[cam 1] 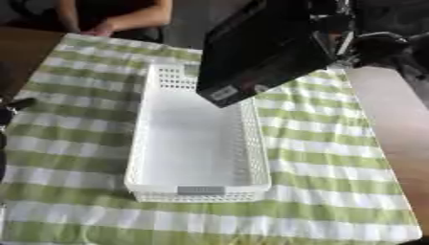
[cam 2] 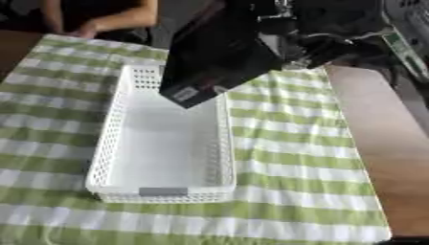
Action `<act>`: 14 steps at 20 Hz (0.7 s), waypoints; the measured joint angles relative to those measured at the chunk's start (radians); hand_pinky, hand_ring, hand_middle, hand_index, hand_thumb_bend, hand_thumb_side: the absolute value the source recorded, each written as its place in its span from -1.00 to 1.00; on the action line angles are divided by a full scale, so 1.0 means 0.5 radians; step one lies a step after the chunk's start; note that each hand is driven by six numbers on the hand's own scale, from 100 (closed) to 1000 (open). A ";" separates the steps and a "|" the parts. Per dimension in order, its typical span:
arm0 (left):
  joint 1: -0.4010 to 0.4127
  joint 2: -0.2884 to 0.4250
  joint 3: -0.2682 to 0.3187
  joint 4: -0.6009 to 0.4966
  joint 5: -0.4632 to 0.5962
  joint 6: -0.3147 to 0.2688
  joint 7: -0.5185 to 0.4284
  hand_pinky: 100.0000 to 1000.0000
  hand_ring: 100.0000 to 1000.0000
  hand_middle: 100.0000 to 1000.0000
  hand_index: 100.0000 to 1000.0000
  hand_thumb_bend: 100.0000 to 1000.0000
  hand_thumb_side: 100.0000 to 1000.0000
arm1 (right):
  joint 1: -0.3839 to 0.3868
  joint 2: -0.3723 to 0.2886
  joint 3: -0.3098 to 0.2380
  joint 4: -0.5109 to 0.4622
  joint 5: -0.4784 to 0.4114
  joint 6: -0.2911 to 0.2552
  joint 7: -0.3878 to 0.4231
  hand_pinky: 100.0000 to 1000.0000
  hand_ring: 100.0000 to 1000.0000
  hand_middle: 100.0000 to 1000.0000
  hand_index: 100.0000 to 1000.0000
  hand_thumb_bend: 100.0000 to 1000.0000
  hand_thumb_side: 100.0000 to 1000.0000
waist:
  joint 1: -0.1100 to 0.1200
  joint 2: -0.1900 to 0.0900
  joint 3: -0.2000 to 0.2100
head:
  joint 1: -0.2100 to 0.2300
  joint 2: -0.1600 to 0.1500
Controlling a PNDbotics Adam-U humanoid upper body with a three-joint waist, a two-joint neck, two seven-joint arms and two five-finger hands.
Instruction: Pick up objects on the table and place them in the box.
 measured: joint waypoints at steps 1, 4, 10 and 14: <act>0.000 0.000 0.000 0.000 0.000 0.000 -0.001 0.50 1.00 1.00 0.75 -0.83 1.00 | -0.011 0.029 0.007 0.010 -0.009 -0.010 0.010 0.33 0.46 0.28 -0.09 -1.00 -0.37 | 0.000 -0.001 0.002 | -0.006 0.000; 0.000 0.000 0.000 0.000 0.001 -0.002 -0.004 0.50 1.00 1.00 0.75 -0.83 1.00 | -0.063 0.115 0.031 0.049 -0.041 -0.040 0.040 0.32 0.46 0.28 -0.09 -1.00 -0.36 | 0.003 -0.001 0.010 | -0.011 0.000; 0.000 0.000 -0.008 0.000 0.004 -0.005 -0.008 0.50 1.00 1.00 0.75 -0.83 1.00 | -0.093 0.256 0.067 0.145 -0.088 -0.095 0.097 0.32 0.46 0.29 -0.03 -1.00 -0.38 | 0.006 -0.001 0.021 | -0.013 0.000; 0.000 -0.001 -0.012 0.000 0.012 -0.006 -0.010 0.50 1.00 1.00 0.75 -0.83 1.00 | -0.094 0.343 0.128 0.222 -0.115 -0.124 0.159 0.41 0.59 0.52 0.25 -1.00 -0.35 | 0.007 -0.001 0.027 | -0.016 0.000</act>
